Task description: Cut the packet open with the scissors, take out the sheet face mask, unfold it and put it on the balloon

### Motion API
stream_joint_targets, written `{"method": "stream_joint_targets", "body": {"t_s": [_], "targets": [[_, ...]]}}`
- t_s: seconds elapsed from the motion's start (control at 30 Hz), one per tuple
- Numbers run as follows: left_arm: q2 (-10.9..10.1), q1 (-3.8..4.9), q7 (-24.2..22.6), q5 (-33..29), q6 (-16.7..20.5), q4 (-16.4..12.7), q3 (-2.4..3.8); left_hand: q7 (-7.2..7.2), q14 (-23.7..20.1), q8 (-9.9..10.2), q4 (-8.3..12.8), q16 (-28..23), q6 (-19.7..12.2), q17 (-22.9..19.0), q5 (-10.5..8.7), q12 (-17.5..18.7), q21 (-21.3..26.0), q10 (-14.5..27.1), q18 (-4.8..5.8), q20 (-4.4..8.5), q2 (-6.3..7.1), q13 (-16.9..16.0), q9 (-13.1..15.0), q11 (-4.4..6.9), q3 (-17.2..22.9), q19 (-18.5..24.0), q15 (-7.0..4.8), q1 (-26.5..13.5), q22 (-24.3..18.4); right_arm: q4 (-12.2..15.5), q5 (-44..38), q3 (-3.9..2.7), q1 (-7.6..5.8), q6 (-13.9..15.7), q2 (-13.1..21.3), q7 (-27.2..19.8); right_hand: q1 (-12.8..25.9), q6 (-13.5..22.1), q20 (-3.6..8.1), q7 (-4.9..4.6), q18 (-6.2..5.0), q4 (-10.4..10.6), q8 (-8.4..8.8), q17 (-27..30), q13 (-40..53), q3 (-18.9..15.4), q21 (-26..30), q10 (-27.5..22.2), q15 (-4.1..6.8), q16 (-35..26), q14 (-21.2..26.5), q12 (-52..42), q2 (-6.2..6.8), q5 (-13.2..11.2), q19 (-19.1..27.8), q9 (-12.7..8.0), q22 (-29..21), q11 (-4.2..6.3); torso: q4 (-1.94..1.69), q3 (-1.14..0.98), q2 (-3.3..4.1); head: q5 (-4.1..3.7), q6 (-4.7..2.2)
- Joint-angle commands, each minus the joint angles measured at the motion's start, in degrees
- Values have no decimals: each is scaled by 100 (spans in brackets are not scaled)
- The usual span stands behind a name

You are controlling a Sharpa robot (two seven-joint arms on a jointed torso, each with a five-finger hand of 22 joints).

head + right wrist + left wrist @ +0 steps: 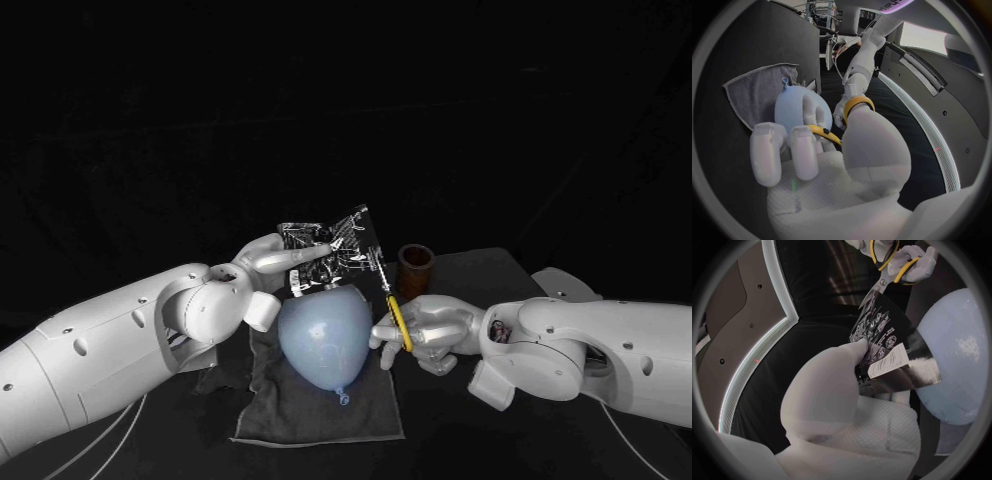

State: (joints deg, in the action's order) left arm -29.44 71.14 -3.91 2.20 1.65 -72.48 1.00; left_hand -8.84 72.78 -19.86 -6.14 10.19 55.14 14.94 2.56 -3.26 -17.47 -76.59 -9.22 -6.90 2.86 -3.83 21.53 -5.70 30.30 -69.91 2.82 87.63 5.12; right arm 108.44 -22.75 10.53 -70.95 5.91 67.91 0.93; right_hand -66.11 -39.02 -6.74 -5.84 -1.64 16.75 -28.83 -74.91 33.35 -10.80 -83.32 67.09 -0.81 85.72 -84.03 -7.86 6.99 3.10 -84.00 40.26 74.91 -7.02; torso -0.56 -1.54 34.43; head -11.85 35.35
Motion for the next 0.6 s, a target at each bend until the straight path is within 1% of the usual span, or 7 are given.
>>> {"method": "stream_joint_targets", "body": {"t_s": [0.03, 0.17, 0.3, 0.4, 0.47, 0.53, 0.6], "targets": [[17, 2, -24, 97, -224, -34, -1, -32, -6, -17, 7, -36, 1, 9, 19, -39, 11, -35, -112, -16, -41, -5, 601, 59, 49, 6, -48, -7, -8, 15, 13, -11, -8, 1, -5, -82, 4, 305, 36, -341, 11, 2, -30, -380, 8, 20, -41, 733, 52, 19, -358, -21, -56, -31, -304, -7, 1302, 249, 1, 2, 0, -6, -6], [15, 2, -19, 125, -228, -34, -1, -32, -6, -17, 7, -36, 1, 9, 19, -39, 11, -35, -112, -16, -41, -5, 601, 59, 49, 6, -48, -7, -8, 33, 15, -11, -9, -9, -11, -84, 4, 305, 36, -341, 11, 2, -30, -380, 8, 20, -41, 733, 52, 19, -358, -21, -56, -31, -304, -7, 1302, 249, 1, 1, -1, -5, -2], [15, 2, -15, 141, -237, -35, -2, -32, -6, -17, 7, -36, 1, 9, 19, -39, 11, -35, -112, -16, -41, -5, 601, 59, 49, 6, -48, -7, -8, 35, 16, -11, -9, -20, -24, -80, -5, 233, 61, -312, 19, -4, -82, -369, 40, -9, -70, 778, 78, 14, -357, -53, -118, -32, -319, -11, 1311, 276, 1, 2, -1, 0, 1], [15, 2, -12, 152, -258, -37, -3, -32, -6, -17, 7, -36, 1, 9, 19, -39, 11, -35, -112, -16, -41, -5, 601, 59, 49, 6, -48, -7, -8, 27, 26, -11, -10, -14, -27, -82, -37, 109, 107, -250, 23, -14, -182, -370, 134, -80, -90, 902, 127, 13, -360, -149, -222, -33, -328, -9, 1318, 334, 0, 3, 1, -1, 11], [14, 2, -13, 156, -279, -40, -3, -32, -6, -17, 7, -36, 1, 9, 19, -39, 11, -35, -112, -16, -41, -5, 601, 59, 49, 6, -48, -7, -8, 20, 37, -11, -10, -3, -27, -84, -48, 79, 117, -235, 25, -16, -208, -371, 162, -101, -97, 934, 140, 13, -361, -175, -246, -34, -332, -7, 1320, 349, -2, 3, 2, -2, 16], [13, 2, -15, 162, -308, -42, -4, -32, -7, -17, 8, -37, 0, 10, 19, -39, 11, -35, -111, -16, -41, -5, 603, 58, 51, 6, -48, -8, -8, 9, 54, -11, -11, 8, -28, -87, -98, -114, 172, -146, 31, -26, -370, -371, 311, -201, -125, 1101, 205, 11, -364, -322, -360, -31, -346, 45, 1329, 427, -2, 3, 1, 0, 18], [13, 2, -17, 169, -333, -44, -4, -32, -7, -16, 9, -38, 0, 13, 19, -39, 11, -35, -111, -17, -40, -5, 608, 58, 53, 6, -47, -11, -9, -8, 64, -11, -14, 9, -30, -85, -144, -227, 225, -86, 40, -33, -485, -371, 452, -302, -162, 1201, 258, 9, -367, -444, -448, -30, -364, 98, 1342, 497, -2, 4, 0, 1, 19]]}}
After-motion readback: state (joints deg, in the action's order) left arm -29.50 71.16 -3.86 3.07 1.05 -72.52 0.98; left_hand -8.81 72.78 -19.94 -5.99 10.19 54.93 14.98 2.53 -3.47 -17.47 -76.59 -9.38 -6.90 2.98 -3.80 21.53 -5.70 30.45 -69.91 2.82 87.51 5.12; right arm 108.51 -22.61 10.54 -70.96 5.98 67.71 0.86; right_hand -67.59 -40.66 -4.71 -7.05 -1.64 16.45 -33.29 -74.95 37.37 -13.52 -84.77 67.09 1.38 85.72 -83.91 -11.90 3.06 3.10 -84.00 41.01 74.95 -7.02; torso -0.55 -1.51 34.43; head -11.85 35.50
